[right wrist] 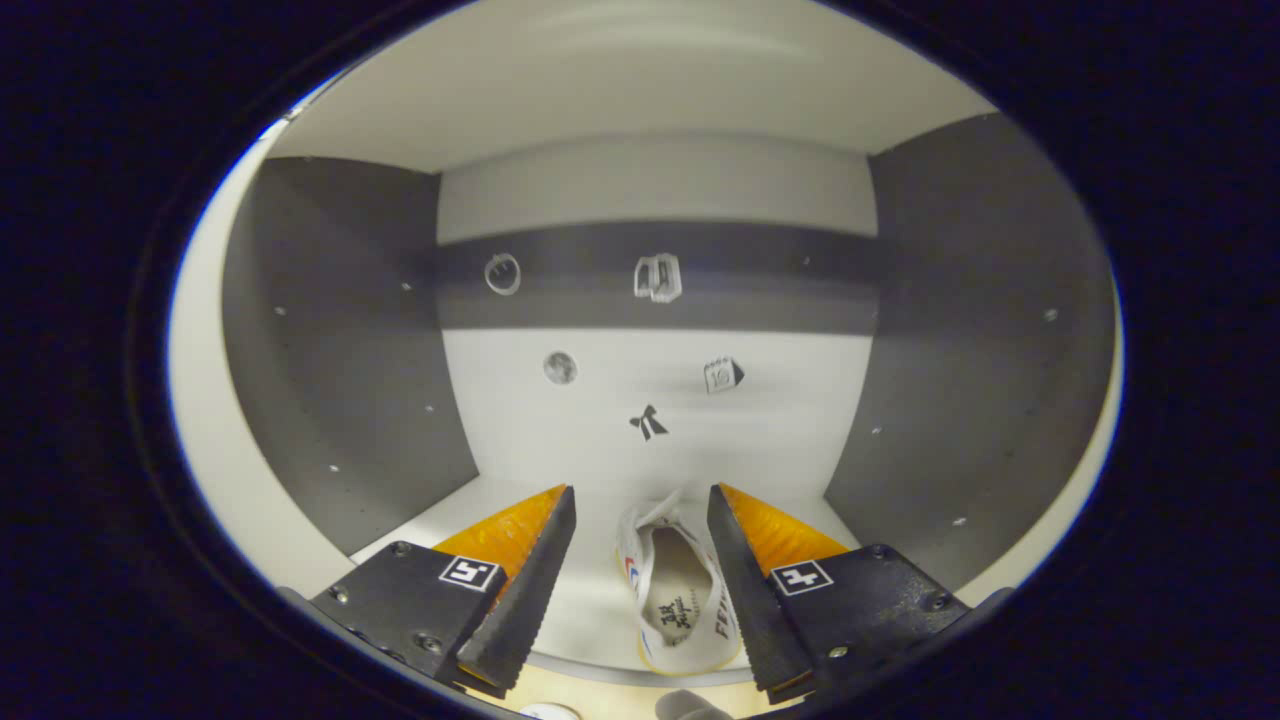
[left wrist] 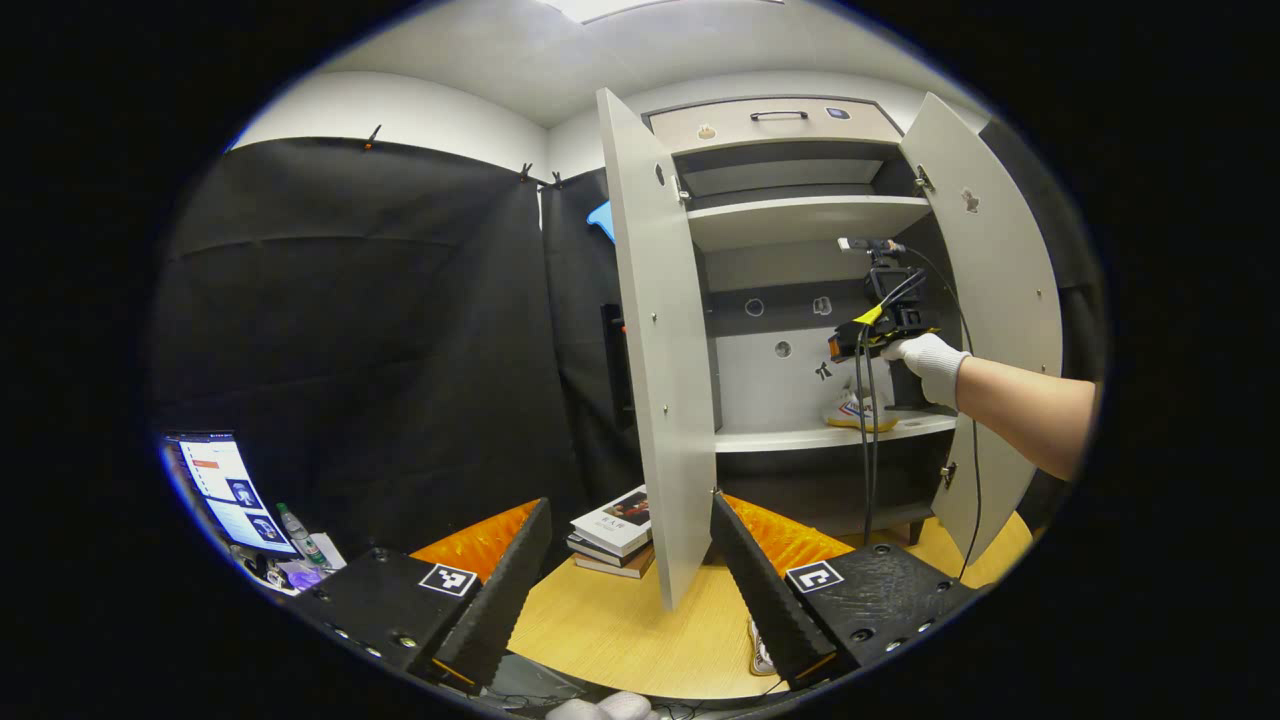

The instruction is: Grab one shoe with the right hand and put it into the shoe cabinet, grab the other shoe with the left hand and put it into the shoe cabinet; then close the right door with the right hand and the left door with the left hand.

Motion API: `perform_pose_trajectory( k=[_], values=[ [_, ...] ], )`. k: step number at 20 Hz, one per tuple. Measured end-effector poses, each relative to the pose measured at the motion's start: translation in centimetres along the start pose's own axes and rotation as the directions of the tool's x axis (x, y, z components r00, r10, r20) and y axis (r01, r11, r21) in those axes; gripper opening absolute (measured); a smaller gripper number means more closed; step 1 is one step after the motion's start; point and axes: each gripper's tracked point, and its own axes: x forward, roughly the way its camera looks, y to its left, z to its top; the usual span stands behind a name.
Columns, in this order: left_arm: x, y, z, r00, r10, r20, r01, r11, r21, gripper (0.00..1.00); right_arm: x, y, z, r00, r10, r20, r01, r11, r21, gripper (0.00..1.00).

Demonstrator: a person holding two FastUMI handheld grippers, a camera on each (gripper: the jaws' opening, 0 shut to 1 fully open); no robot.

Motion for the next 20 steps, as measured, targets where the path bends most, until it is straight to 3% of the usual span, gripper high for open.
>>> perform_pose_trajectory(
  k=[3,8,15,18,19,20],
  values=[
    [0.2,-0.4,0.0,0.999,-0.05,0.016,0.05,0.999,-0.004,0.97,-6.6,0.4,0.7,0.993,0.023,0.12,-0.025,1.0,0.016,1.0],
    [0.9,-1.5,0.2,0.987,-0.153,0.039,0.153,0.988,0.01,0.96,-18.7,-0.4,-1.4,0.97,0.045,0.241,-0.06,0.997,0.053,0.99],
    [-0.3,-4.2,0.4,0.956,-0.283,0.069,0.282,0.959,0.034,0.96,-31.6,-4.4,-9.2,0.977,-0.049,0.21,0.039,0.998,0.05,0.99],
    [-0.4,-5.6,-0.1,0.942,-0.327,0.069,0.324,0.945,0.051,0.96,-34.2,-5.9,-10.6,0.977,-0.093,0.191,0.081,0.994,0.069,1.0],
    [-0.2,-6.2,-0.7,0.937,-0.344,0.063,0.342,0.939,0.043,1.0,-34.7,-6.0,-11.2,0.979,-0.093,0.181,0.08,0.993,0.082,1.0],
    [0.0,-6.8,-1.7,0.934,-0.353,0.051,0.351,0.935,0.039,0.96,-35.0,-6.2,-11.4,0.98,-0.097,0.176,0.083,0.993,0.085,1.0]
  ],
)
